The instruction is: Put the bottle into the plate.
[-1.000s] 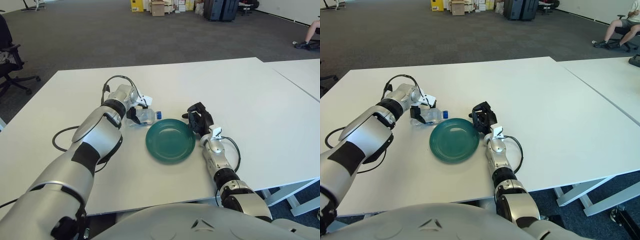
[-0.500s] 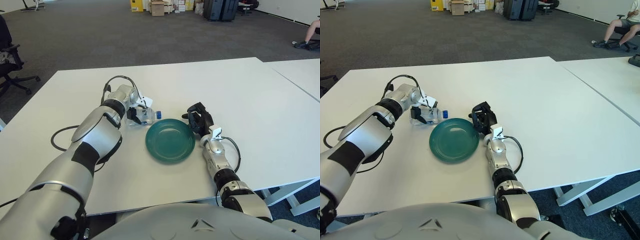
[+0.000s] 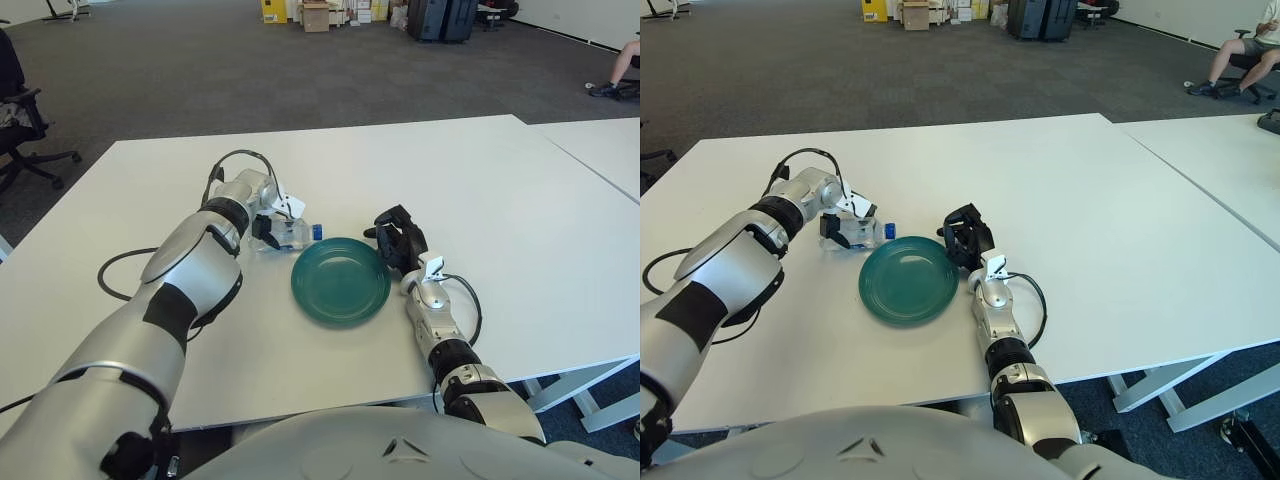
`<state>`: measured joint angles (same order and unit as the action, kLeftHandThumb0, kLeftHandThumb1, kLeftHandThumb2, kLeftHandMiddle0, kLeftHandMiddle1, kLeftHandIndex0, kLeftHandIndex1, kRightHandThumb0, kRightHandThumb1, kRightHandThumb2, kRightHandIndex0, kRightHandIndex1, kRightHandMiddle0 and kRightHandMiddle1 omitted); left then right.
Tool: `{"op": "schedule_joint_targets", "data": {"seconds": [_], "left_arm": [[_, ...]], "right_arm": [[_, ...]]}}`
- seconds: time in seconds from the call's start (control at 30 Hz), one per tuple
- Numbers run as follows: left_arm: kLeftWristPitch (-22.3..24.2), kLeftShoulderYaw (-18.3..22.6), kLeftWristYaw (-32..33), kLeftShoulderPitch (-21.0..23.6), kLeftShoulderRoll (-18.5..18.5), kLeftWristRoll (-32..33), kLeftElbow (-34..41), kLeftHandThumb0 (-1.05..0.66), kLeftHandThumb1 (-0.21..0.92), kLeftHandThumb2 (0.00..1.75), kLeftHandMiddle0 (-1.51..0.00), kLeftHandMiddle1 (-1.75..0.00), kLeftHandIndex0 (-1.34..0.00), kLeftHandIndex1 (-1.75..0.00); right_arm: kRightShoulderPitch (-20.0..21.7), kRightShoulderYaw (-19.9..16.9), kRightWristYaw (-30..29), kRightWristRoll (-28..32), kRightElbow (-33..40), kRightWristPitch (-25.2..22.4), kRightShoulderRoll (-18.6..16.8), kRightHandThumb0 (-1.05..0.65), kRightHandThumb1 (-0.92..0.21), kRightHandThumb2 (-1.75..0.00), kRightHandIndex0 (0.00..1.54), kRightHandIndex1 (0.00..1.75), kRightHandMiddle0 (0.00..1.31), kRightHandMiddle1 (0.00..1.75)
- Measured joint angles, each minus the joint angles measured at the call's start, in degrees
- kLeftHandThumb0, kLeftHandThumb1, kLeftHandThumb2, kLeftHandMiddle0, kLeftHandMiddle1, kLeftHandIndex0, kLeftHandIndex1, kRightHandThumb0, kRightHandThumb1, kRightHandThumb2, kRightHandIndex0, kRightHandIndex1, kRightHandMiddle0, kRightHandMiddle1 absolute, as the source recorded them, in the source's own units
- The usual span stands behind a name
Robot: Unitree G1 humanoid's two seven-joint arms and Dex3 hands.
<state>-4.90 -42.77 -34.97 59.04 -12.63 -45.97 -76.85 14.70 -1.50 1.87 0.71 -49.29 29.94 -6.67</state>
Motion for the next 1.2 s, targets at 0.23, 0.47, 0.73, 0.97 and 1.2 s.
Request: {"op": "schedule_joint_targets", "data": {"seconds": [0.23, 0.47, 0.73, 0.97, 1.2], "left_arm": [[-1.09, -3.38, -1.58, 0.85, 0.90, -3.06, 2.67, -0.09, 0.78, 0.66, -0.19, -1.47, -0.20, -1.59], [-2.27, -4.54, -3.52, 1.01, 2.16, -3.83, 5.18, -0.01, 0.83, 0.61, -0.22, -1.65, -0.21, -1.66], [-2.35, -4.67, -4.36, 1.00, 2.41, -3.84, 6.33, -0.01, 0.84, 0.61, -0.22, -1.67, -0.21, -1.66], [0.84, -4.88, -0.57, -0.75, 2.34, -4.65, 7.08, -0.25, 0.78, 0.74, -0.09, -0.60, -0.07, -0.84], [16.86, -5.02, 20.14, -6.92, 5.11, -6.85, 6.47, -0.73, 0.91, 0.73, -0.01, -0.04, 0.00, -0.19]], "right_arm": [[-0.32, 0.31, 0.45, -0.03, 0.13, 0.88, 0.27, -0.38, -0.70, -0.82, 0.46, 1.18, 0.32, 1.75], [-0.90, 0.75, 0.51, -0.03, 1.15, 0.87, 0.28, -0.38, -0.70, -0.83, 0.46, 1.18, 0.32, 1.75], [-1.83, 1.09, 0.54, -0.03, 2.72, 0.64, 0.29, -0.38, -0.69, -0.83, 0.46, 1.18, 0.32, 1.75], [-1.95, 1.31, 0.46, -0.03, 4.44, 0.83, 0.29, -0.38, -0.71, -0.82, 0.45, 1.17, 0.32, 1.75], [-2.39, 1.44, 0.36, 0.00, 4.68, 0.94, 0.28, -0.37, -0.71, -0.80, 0.43, 1.16, 0.31, 1.75]]}}
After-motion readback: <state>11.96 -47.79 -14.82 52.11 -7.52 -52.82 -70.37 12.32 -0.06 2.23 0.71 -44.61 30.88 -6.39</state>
